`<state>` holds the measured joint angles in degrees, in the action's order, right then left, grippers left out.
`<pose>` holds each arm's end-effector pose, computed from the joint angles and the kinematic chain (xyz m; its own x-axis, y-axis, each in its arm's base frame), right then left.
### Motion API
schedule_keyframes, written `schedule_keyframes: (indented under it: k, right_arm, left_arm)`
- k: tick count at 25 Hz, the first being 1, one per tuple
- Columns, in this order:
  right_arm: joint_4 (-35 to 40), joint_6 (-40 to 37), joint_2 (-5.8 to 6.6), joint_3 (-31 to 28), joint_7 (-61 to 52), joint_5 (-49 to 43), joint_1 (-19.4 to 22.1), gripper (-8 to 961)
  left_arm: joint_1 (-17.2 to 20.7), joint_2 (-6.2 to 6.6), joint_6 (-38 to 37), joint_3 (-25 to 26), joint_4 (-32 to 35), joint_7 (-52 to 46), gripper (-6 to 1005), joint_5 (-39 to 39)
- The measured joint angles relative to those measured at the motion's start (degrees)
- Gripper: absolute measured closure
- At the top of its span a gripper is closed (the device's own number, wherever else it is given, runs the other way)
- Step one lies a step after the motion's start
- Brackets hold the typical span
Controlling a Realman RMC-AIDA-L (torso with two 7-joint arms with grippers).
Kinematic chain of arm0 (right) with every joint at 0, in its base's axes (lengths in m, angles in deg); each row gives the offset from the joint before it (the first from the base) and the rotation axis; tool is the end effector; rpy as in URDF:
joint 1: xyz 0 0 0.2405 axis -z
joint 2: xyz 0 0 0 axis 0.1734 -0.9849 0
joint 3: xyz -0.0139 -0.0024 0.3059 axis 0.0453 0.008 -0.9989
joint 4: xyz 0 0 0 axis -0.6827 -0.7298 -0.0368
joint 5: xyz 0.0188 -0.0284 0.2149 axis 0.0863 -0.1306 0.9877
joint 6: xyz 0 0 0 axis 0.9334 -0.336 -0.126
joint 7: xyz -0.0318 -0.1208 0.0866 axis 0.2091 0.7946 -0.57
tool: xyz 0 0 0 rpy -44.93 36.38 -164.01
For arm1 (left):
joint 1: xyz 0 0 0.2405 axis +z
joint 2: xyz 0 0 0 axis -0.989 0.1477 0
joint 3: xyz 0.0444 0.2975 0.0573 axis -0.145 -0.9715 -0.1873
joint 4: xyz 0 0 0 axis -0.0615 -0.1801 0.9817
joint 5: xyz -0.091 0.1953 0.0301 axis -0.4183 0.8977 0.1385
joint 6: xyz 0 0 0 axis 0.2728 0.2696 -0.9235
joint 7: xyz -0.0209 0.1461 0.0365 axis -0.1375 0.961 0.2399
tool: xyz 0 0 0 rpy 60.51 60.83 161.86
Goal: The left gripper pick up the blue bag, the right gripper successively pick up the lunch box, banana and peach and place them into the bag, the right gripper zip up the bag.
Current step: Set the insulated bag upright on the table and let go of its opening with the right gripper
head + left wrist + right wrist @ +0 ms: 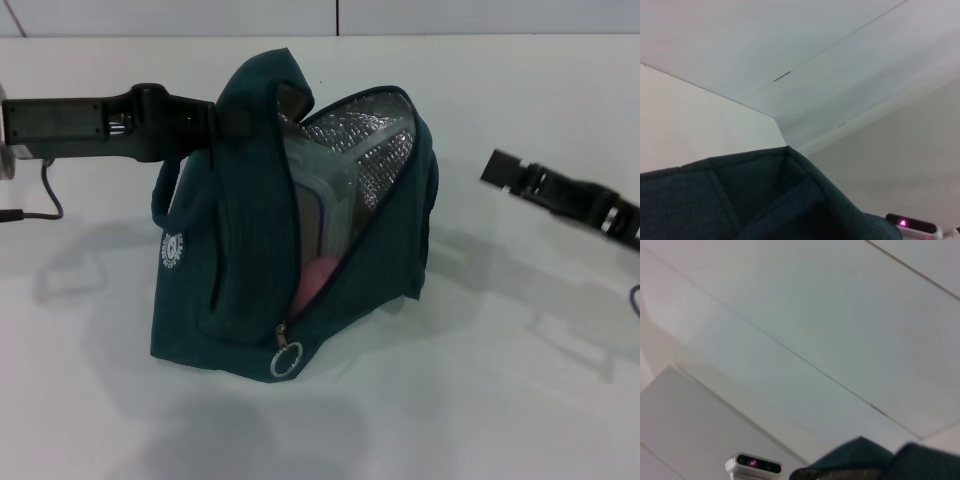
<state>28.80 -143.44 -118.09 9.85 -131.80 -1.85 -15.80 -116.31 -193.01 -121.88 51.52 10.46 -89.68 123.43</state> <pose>0.2933 0.3291 -0.0341 0.1541 -0.6601 -0.7352 -0.6804 -0.6104 0.4054 -0.2565 0.3776 0.0396 0.2618 0.8726 0.4123 0.8051 -0.4331 0.4053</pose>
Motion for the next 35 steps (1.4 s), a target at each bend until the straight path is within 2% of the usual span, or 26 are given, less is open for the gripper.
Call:
schedule_keyframes:
  k: [9,21,27,35]
  right_arm:
    - [-10.08,4.25,-0.73,0.19,-4.74,-0.04,-6.90,178]
    - [-11.03,5.27,-0.74,1.71,-4.71,-0.14,-9.60,199]
    - [-10.21,5.06,-0.74,2.78,-0.77,0.25,-9.05,386]
    - [-10.19,4.94,-0.74,2.58,-0.74,0.25,-8.99,569]
  left_arm:
    - [-0.50,-0.45,0.00,-0.28,0.00,0.14,936,0.00]
    - [-0.62,-0.69,-0.02,-0.32,0.00,0.27,935,0.24]
    - [-0.61,-0.72,-0.06,-0.41,0.00,0.33,934,0.36]
    - [-0.61,-0.71,-0.09,-0.49,0.00,0.75,934,0.40]
